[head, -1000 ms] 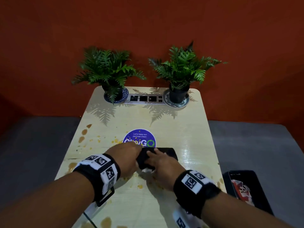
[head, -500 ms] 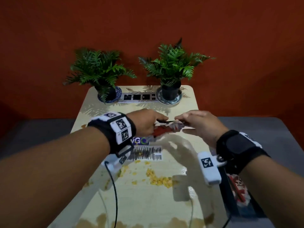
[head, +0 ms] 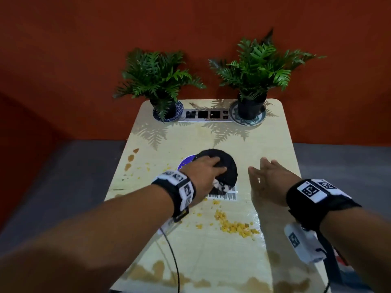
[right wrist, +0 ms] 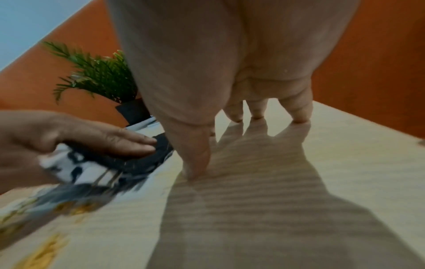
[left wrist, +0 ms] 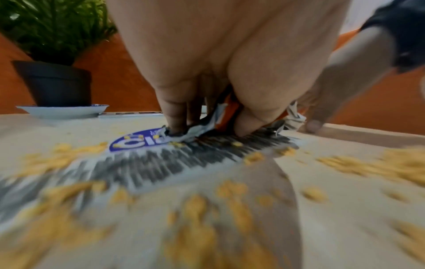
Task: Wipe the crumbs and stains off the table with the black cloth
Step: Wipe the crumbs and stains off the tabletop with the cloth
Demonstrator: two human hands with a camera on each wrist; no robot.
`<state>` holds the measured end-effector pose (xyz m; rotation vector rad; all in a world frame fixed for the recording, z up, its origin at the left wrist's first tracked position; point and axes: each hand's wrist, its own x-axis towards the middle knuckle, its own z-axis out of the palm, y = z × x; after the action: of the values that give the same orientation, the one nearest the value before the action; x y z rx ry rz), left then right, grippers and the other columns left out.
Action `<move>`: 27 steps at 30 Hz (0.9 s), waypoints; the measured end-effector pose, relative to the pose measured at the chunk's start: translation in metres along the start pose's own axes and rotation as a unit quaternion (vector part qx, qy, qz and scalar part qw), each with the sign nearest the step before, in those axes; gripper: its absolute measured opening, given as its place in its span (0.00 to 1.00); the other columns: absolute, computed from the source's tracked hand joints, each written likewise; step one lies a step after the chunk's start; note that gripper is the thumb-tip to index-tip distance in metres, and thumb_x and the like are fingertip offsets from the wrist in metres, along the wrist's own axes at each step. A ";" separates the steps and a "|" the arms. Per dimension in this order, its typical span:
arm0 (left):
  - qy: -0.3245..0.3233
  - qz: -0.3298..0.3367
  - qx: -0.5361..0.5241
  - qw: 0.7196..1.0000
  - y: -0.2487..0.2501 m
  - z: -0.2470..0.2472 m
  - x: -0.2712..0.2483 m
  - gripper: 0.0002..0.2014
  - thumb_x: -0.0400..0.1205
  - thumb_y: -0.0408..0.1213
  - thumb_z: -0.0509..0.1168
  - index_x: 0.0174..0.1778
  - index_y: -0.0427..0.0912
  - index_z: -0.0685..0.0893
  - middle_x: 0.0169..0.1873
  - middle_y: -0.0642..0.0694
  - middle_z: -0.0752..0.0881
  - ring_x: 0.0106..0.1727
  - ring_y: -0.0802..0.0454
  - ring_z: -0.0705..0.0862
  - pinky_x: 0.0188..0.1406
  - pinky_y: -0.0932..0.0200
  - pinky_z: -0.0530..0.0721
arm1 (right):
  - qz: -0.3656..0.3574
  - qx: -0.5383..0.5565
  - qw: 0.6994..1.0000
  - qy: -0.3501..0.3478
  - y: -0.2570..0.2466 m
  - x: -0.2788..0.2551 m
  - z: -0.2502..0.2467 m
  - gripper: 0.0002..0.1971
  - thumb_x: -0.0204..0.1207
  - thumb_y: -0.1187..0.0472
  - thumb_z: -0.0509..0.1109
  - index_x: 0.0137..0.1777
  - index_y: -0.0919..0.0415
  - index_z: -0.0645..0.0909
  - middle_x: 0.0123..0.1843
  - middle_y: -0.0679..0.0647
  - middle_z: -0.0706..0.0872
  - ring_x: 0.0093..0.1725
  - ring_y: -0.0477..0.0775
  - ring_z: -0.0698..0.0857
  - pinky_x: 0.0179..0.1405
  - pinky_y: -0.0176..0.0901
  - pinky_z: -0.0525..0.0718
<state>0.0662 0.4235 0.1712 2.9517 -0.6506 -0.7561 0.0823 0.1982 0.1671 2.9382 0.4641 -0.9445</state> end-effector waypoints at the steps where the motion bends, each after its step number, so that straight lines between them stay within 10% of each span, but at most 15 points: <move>1: 0.009 0.007 -0.011 1.000 0.004 0.010 -0.011 0.33 0.81 0.40 0.63 0.83 0.53 0.61 0.85 0.43 0.54 0.84 0.38 0.54 0.83 0.45 0.58 | 0.012 0.004 1.000 -0.007 -0.006 -0.002 -0.001 0.25 0.68 0.46 0.54 0.66 0.49 0.65 0.61 0.58 0.65 0.60 0.65 0.69 0.60 0.61 0.79; 5: 0.030 0.016 -0.008 0.999 0.015 0.034 -0.050 0.35 0.79 0.54 0.64 0.82 0.56 0.62 0.85 0.45 0.55 0.84 0.39 0.55 0.83 0.46 0.60 | 0.030 0.008 0.999 -0.038 -0.029 -0.006 0.006 0.35 0.75 0.49 0.61 0.79 0.54 0.53 0.79 0.59 0.53 0.75 0.70 0.59 0.70 0.62 0.73; 11: -0.022 0.035 -0.018 0.999 0.011 0.047 -0.087 0.37 0.72 0.63 0.69 0.77 0.56 0.72 0.82 0.50 0.65 0.80 0.44 0.64 0.79 0.51 0.67 | -0.029 0.036 0.999 -0.008 -0.078 0.001 0.005 0.33 0.74 0.45 0.66 0.77 0.48 0.59 0.73 0.59 0.63 0.69 0.70 0.67 0.67 0.60 0.75; 16: 0.020 -0.005 -0.186 0.982 -0.032 -0.006 -0.104 0.22 0.79 0.33 0.63 0.70 0.50 0.81 0.65 0.45 0.86 0.64 0.44 0.83 0.63 0.52 0.82 | 0.002 0.011 1.000 -0.008 -0.100 0.016 0.015 0.36 0.76 0.52 0.63 0.81 0.42 0.50 0.80 0.59 0.52 0.75 0.75 0.58 0.71 0.66 0.72; 20: 0.124 -0.055 -0.163 0.977 -0.075 -0.063 -0.087 0.22 0.82 0.28 0.57 0.72 0.47 0.78 0.56 0.40 0.88 0.39 0.49 0.80 0.37 0.58 0.78 | 0.012 0.004 1.000 -0.024 -0.104 0.015 0.015 0.35 0.78 0.58 0.61 0.81 0.41 0.49 0.84 0.56 0.45 0.78 0.75 0.51 0.70 0.72 0.70; 23: 0.161 -0.068 -0.092 0.980 -0.090 -0.078 -0.053 0.26 0.82 0.31 0.59 0.79 0.45 0.70 0.69 0.37 0.81 0.60 0.39 0.82 0.55 0.53 0.80 | 0.024 0.009 0.999 -0.023 -0.104 0.013 0.012 0.35 0.79 0.58 0.62 0.81 0.39 0.49 0.84 0.52 0.45 0.80 0.72 0.49 0.69 0.76 0.71; 27: 0.056 -0.068 -0.079 0.993 -0.088 -0.044 -0.009 0.31 0.82 0.31 0.59 0.82 0.46 0.62 0.83 0.41 0.62 0.81 0.39 0.65 0.79 0.47 0.68 | 0.028 0.008 0.999 -0.019 -0.099 0.013 0.011 0.36 0.79 0.57 0.63 0.81 0.39 0.49 0.83 0.52 0.46 0.80 0.71 0.49 0.68 0.76 0.72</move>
<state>0.1139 0.5042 0.2027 2.8896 -0.3670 -0.6134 0.0572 0.2954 0.1576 2.9257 0.3730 -0.9991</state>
